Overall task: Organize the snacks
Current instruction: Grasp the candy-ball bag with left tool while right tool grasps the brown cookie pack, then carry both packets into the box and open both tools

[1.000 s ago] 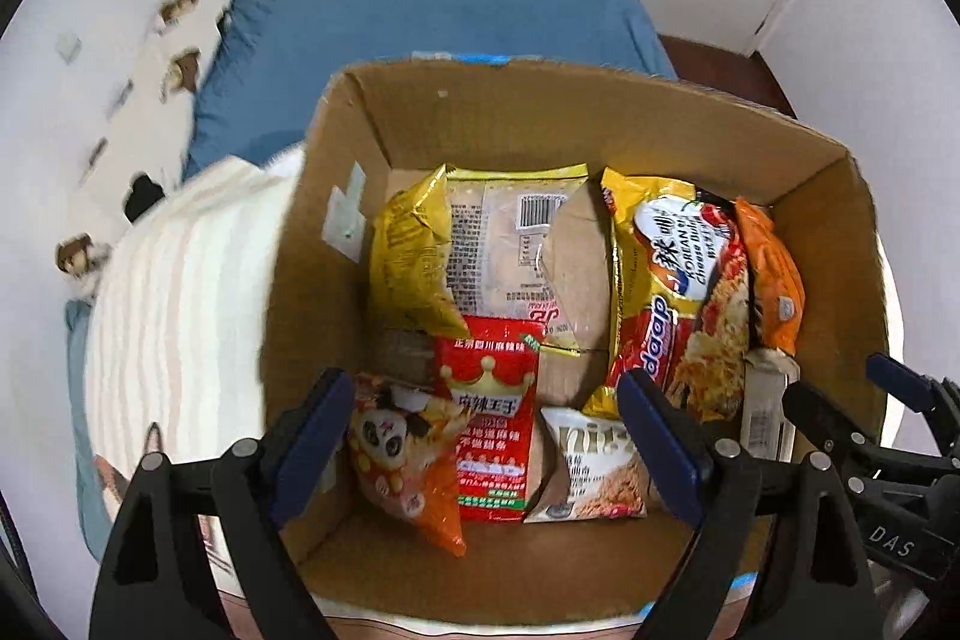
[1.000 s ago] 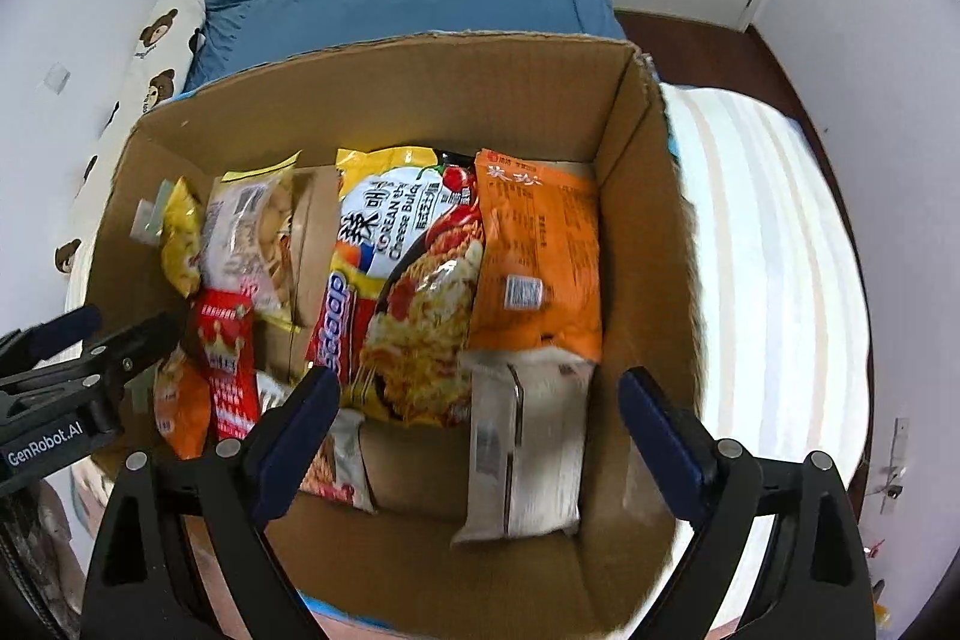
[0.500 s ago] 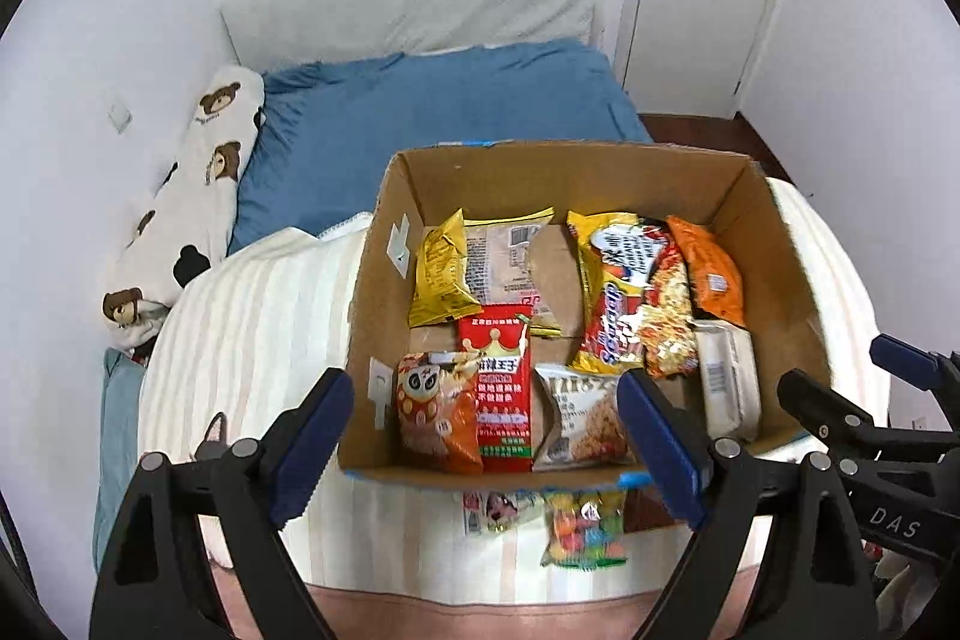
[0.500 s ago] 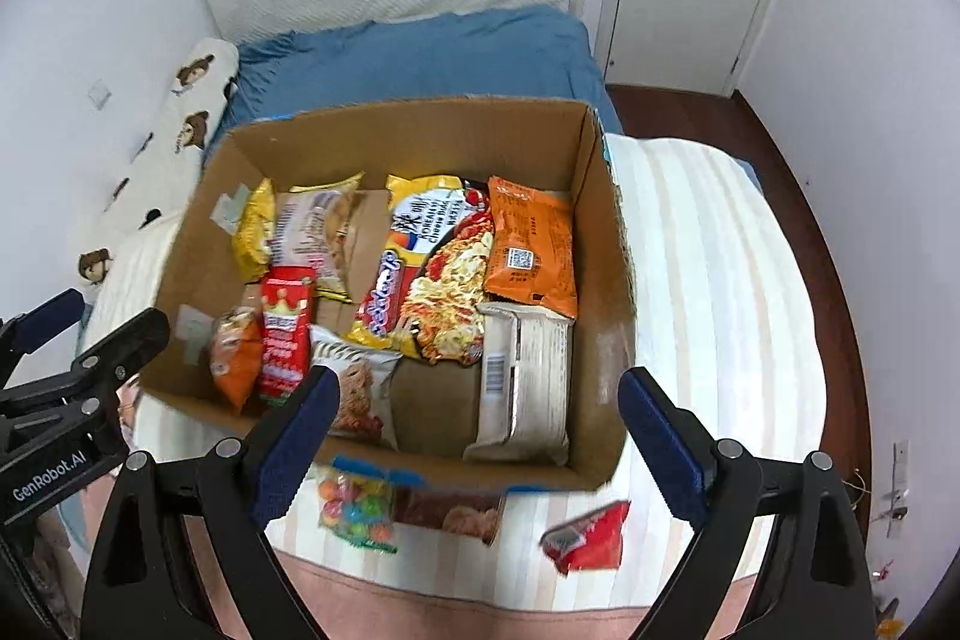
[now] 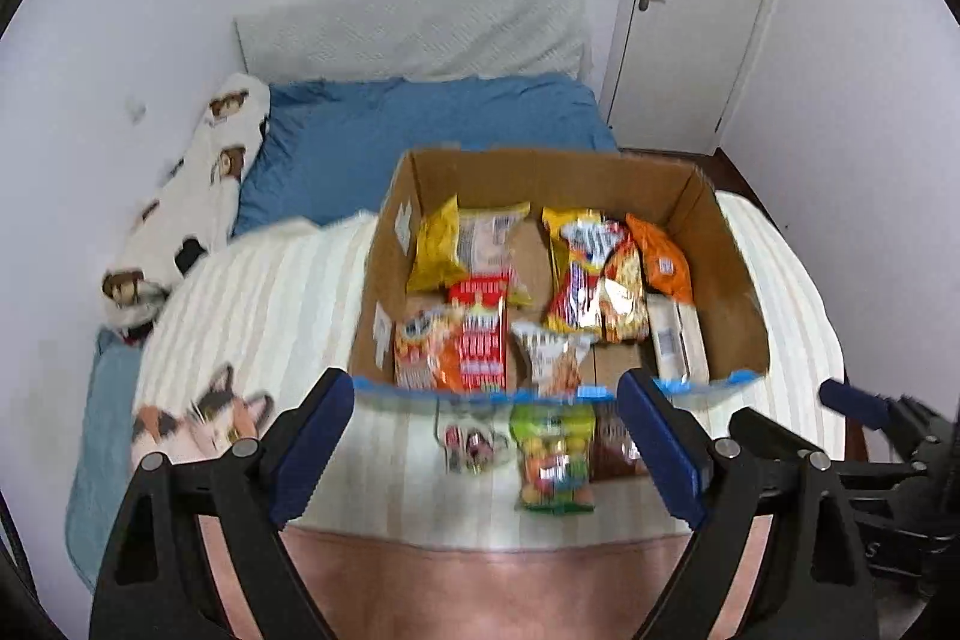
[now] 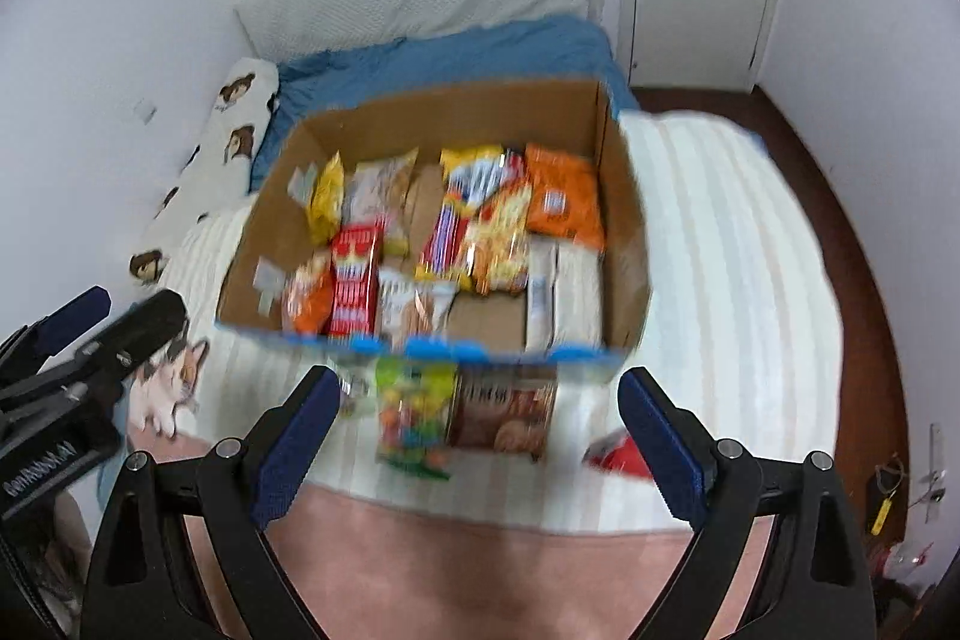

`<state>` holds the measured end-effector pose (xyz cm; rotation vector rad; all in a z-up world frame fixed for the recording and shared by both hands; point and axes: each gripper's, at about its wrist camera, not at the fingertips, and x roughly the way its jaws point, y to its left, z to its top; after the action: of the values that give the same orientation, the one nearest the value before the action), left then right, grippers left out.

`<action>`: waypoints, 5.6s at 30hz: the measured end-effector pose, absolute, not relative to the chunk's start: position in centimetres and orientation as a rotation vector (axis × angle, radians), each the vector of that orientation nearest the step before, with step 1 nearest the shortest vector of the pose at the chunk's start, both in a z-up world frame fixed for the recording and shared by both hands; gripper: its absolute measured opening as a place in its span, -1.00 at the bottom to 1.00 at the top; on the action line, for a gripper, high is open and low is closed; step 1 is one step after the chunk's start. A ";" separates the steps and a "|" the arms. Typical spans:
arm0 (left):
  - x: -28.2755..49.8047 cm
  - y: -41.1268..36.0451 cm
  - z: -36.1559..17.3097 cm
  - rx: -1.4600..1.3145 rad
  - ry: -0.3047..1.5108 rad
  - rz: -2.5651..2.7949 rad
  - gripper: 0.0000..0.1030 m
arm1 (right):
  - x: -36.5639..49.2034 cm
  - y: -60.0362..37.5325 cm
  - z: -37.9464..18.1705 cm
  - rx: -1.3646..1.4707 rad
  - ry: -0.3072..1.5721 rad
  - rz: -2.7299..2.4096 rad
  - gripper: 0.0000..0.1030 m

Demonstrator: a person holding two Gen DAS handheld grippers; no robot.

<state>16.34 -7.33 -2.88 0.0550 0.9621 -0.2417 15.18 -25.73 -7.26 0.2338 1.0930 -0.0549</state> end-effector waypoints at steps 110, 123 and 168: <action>12.6 -9.0 -29.4 0.137 1.514 -0.198 0.02 | 17.1 -28.0 -30.7 0.386 1.555 -0.060 0.58; 12.1 -9.0 -27.3 0.101 1.537 -0.253 0.01 | 11.4 -24.8 -30.8 0.307 1.484 -0.053 0.15; 19.7 -12.1 -6.6 -0.083 1.198 -0.474 -0.06 | 15.1 -27.9 -7.3 0.352 1.059 0.109 0.14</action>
<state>19.68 -12.07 -6.63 -0.0832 1.1976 -0.4739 15.06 -27.94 -7.29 0.3523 1.0585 0.1089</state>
